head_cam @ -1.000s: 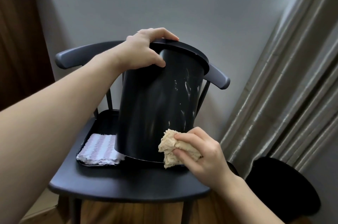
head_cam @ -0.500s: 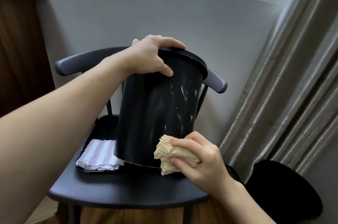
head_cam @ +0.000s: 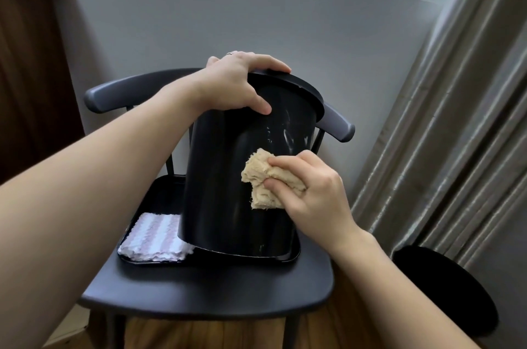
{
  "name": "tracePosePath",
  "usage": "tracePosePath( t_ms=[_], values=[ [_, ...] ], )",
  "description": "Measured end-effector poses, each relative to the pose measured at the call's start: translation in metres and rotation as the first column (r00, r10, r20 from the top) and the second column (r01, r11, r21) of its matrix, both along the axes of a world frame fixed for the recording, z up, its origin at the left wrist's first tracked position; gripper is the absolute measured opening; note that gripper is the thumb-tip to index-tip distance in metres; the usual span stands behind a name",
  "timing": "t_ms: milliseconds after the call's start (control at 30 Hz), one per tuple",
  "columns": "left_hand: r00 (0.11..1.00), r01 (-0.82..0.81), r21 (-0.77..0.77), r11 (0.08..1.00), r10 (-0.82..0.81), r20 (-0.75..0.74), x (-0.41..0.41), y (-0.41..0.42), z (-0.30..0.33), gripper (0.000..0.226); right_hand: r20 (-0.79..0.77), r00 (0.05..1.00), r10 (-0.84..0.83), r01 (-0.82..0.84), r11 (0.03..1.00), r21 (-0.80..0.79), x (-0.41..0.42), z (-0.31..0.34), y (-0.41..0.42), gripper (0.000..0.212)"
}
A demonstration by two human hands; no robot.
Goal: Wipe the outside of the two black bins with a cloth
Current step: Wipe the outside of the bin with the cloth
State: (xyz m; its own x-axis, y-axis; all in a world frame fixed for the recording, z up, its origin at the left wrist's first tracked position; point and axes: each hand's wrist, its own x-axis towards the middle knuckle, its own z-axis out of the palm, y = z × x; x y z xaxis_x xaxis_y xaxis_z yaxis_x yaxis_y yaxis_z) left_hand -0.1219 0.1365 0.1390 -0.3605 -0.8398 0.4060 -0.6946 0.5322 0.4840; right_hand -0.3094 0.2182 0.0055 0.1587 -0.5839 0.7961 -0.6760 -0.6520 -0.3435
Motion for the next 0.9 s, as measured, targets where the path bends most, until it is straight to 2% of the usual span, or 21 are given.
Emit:
tracePosePath(
  t_ms=[67, 200, 267, 467, 667, 767, 900],
  values=[
    [1.0, -0.003, 0.017, 1.0, 0.003, -0.014, 0.003, -0.002, -0.001, 0.069, -0.055, 0.998, 0.027, -0.027, 1.0, -0.013, -0.002, -0.009, 0.008, 0.027],
    [0.999, 0.021, 0.045, 0.999, -0.019, -0.037, 0.009, -0.003, -0.002, 0.069, -0.259, 0.944, 0.203, -0.194, 0.979, 0.061, -0.008, -0.034, 0.028, 0.026],
    [0.999, 0.031, 0.047, 0.998, -0.03, -0.039, 0.011, -0.004, -0.001, 0.069, -0.321, 0.929, 0.184, -0.176, 0.983, 0.054, -0.009, -0.026, 0.025, 0.026],
    [0.999, 0.042, 0.05, 0.998, -0.042, -0.001, 0.011, -0.005, 0.0, 0.072, -0.133, 0.989, -0.06, 0.059, 0.998, -0.007, 0.002, 0.027, -0.01, 0.026],
    [0.997, 0.071, 0.056, 0.996, -0.071, 0.01, 0.016, -0.007, 0.0, 0.073, -0.262, 0.962, 0.074, -0.066, 0.997, 0.039, -0.002, 0.01, 0.006, 0.023],
    [0.999, 0.044, 0.016, 0.999, -0.045, 0.023, 0.014, -0.003, -0.001, 0.071, -0.246, 0.969, 0.0, -0.001, 1.0, -0.005, -0.002, 0.027, -0.005, 0.023],
    [0.996, 0.07, 0.001, 0.998, -0.069, 0.047, 0.01, 0.0, 0.001, 0.065, -0.119, 0.985, -0.128, 0.122, 0.991, -0.054, 0.003, 0.062, -0.029, 0.025]
  ],
)
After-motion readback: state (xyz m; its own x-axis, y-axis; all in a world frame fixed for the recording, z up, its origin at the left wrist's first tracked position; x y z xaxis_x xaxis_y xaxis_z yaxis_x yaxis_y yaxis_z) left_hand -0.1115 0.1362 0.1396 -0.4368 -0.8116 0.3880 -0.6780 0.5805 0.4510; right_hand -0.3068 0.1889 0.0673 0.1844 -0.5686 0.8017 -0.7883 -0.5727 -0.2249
